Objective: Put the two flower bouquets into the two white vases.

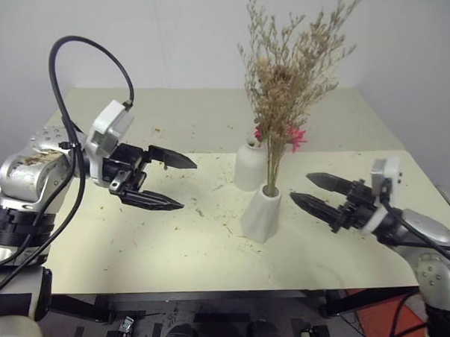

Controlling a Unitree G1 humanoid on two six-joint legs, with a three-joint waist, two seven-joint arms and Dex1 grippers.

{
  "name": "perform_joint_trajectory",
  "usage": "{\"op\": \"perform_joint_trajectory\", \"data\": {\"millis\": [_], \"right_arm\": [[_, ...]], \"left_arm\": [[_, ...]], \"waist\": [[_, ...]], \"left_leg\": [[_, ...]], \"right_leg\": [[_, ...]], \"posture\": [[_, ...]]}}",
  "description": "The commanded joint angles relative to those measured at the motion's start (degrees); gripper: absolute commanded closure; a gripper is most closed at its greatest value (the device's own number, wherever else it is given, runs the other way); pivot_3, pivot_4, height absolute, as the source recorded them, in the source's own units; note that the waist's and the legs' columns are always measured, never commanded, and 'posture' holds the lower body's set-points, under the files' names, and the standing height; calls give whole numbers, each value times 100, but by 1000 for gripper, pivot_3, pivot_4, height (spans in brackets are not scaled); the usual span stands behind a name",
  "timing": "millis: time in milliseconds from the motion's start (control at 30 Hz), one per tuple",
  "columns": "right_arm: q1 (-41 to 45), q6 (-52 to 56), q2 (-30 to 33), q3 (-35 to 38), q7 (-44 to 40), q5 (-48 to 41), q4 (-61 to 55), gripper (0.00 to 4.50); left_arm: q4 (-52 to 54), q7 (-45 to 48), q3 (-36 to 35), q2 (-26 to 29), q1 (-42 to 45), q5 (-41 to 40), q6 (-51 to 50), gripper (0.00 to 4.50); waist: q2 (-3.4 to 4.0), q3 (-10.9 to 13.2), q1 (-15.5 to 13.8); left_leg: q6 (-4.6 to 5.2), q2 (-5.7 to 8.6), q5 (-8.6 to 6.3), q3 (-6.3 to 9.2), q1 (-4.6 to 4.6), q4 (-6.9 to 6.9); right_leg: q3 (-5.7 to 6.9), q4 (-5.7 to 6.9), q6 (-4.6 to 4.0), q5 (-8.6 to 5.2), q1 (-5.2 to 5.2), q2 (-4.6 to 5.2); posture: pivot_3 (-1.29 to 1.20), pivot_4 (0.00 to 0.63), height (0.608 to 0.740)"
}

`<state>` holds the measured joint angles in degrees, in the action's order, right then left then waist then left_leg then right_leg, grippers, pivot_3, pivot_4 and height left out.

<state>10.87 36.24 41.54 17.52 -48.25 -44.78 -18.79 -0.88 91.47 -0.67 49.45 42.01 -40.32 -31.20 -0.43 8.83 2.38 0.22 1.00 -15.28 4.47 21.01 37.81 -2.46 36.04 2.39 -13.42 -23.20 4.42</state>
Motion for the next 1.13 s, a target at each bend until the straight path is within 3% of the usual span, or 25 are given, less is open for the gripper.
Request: {"op": "perform_joint_trajectory", "data": {"millis": [33,300,567,1133], "right_arm": [[-404,-304,313,529,-419,91,72,34],[-1079,-719,933,1338,-970,411,381,34],[-1264,-824,1209,1609,-1135,611,472,34],[-1336,-636,1266,1724,-980,583,309,34]], "left_arm": [[17,-128,-244,137,-224,46,-26,0],[86,-520,-776,372,-1302,236,258,0],[582,-1077,-1397,379,-2219,-40,-19,0],[647,-1315,-1265,275,-2160,-121,-78,0]], "waist": [[1,0,-6],[-2,1,8],[-4,2,-25],[-3,2,-46]], "left_leg": [[0,0,0,0,1,0],[8,-2,-5,-9,-22,0],[8,-4,-5,-10,-33,-1],[7,-4,-5,-12,-35,-1]], "right_leg": [[0,-1,0,0,0,1],[-12,-8,0,-2,9,0],[-11,-5,-2,-5,19,1],[-11,-4,-2,-4,20,2]], "posture": [[0,150,740],[0,150,740],[0,150,740],[0,150,740]]}}
